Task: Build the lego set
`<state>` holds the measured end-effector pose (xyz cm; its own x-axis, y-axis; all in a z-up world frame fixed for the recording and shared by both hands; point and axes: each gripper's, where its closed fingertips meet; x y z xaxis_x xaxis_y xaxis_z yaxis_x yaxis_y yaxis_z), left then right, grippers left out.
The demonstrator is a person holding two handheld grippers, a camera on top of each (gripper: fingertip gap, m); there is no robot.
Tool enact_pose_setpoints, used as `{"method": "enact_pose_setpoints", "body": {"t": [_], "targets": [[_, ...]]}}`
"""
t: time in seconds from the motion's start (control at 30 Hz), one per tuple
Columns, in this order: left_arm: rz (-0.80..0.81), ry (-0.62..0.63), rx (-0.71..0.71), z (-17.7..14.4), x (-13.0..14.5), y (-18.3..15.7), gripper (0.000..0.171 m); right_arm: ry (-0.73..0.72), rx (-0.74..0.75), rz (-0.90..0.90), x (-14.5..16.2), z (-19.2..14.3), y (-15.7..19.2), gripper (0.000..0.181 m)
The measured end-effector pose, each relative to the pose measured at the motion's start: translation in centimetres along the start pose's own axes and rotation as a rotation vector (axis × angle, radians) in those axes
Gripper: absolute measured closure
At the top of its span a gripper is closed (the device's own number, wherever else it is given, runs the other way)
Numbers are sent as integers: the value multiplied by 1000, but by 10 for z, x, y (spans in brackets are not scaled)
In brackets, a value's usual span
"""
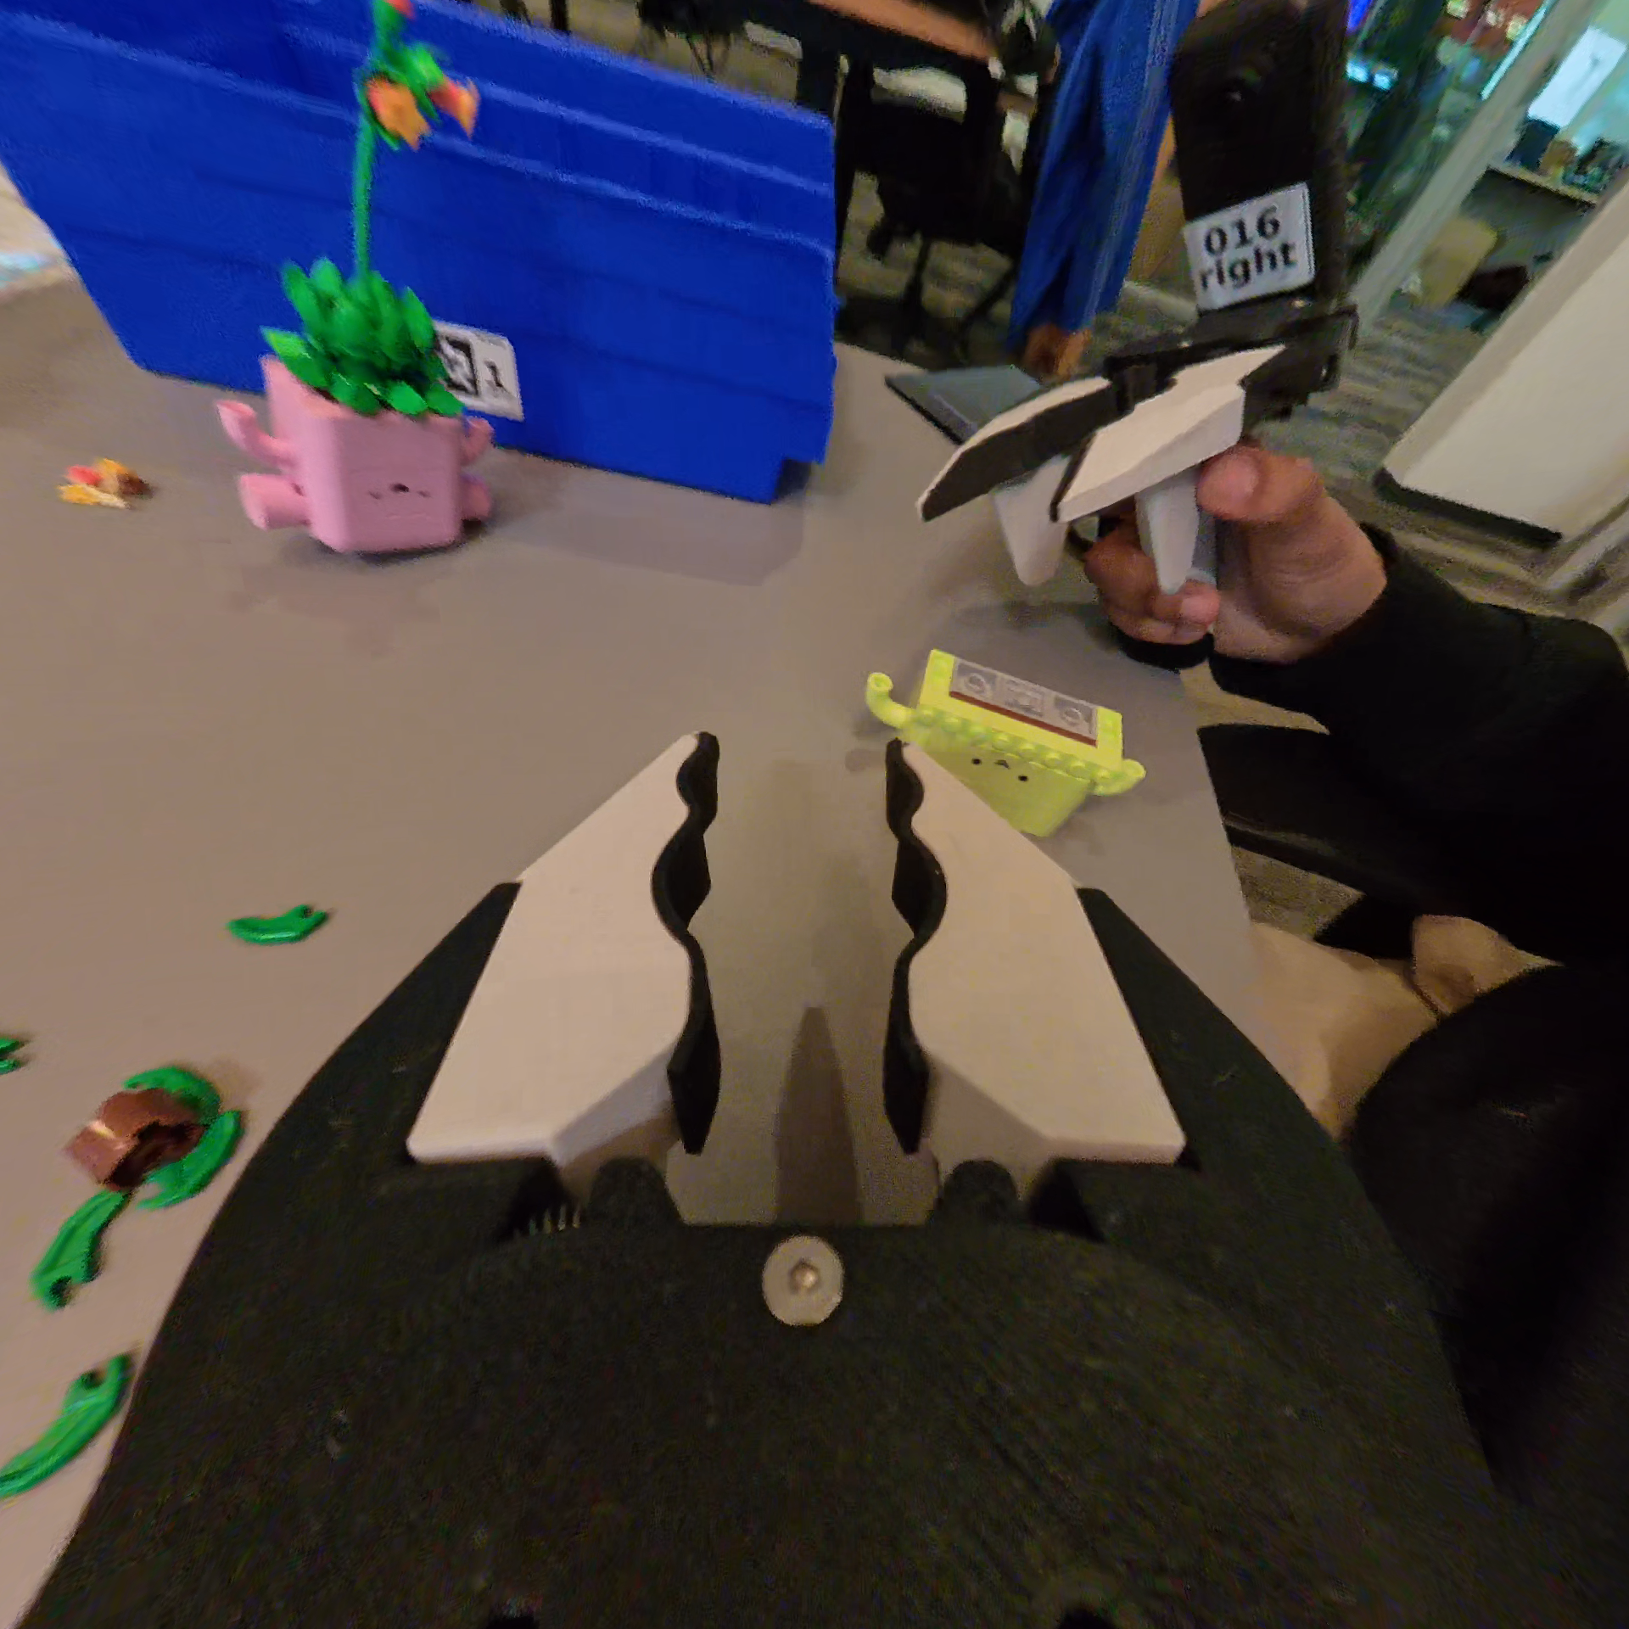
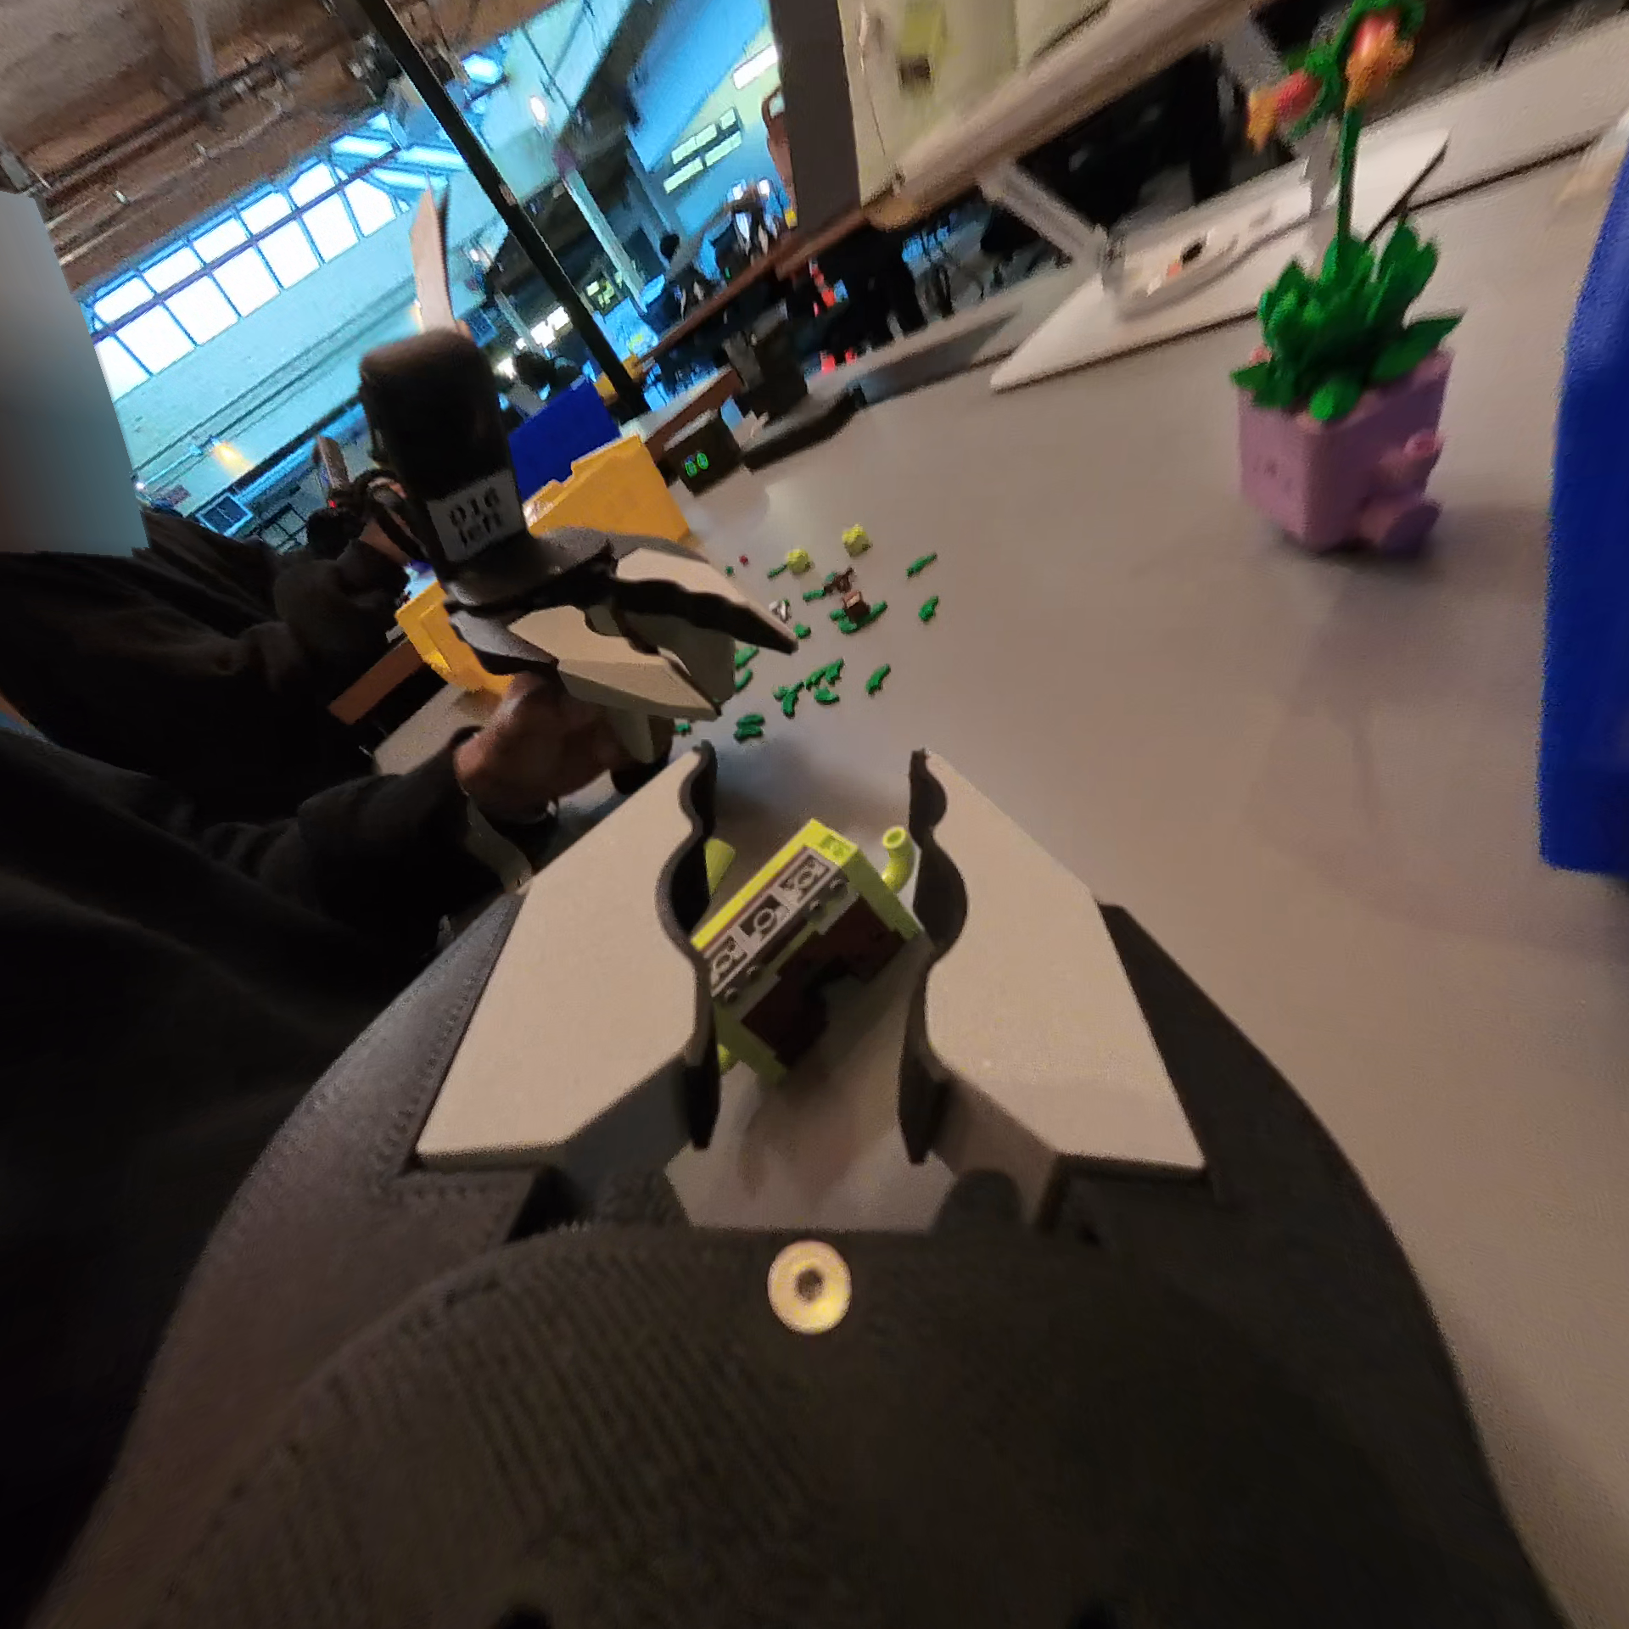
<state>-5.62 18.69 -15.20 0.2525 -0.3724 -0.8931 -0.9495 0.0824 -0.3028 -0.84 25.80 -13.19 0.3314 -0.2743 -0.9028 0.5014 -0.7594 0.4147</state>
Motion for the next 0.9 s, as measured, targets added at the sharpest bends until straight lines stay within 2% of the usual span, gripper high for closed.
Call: {"method": "enact_pose_setpoints", "body": {"t": [0.1,0.17,0.3,0.53,0.9], "targets": [[33,-118,2,-11,-14,-1,136,-77,-21,-55,-11,-4,6,144],[27,-149,-2,-16,-17,1,135,-113,-31,-92,-17,-5,9,148],[-40,-157,73,-19,-16,-6,130,-121,-58,-166,-20,2,15,155],[13,-157,35,-21,-20,-8,130,-50,-40,-246,-11,16,19,158],[5,-156,22,-21,-19,-4,131,-74,-68,-236,-13,12,23,156]]}}
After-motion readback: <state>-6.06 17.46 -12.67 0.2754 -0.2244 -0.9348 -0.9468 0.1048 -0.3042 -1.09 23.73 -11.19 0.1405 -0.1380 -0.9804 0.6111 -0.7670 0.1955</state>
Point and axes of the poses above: each gripper's, where its closed fingertips meet, z out along the fingers, x out of its underside, y = z × x across the jaws, and after that the axes turned 6 degrees about -z, right-handed
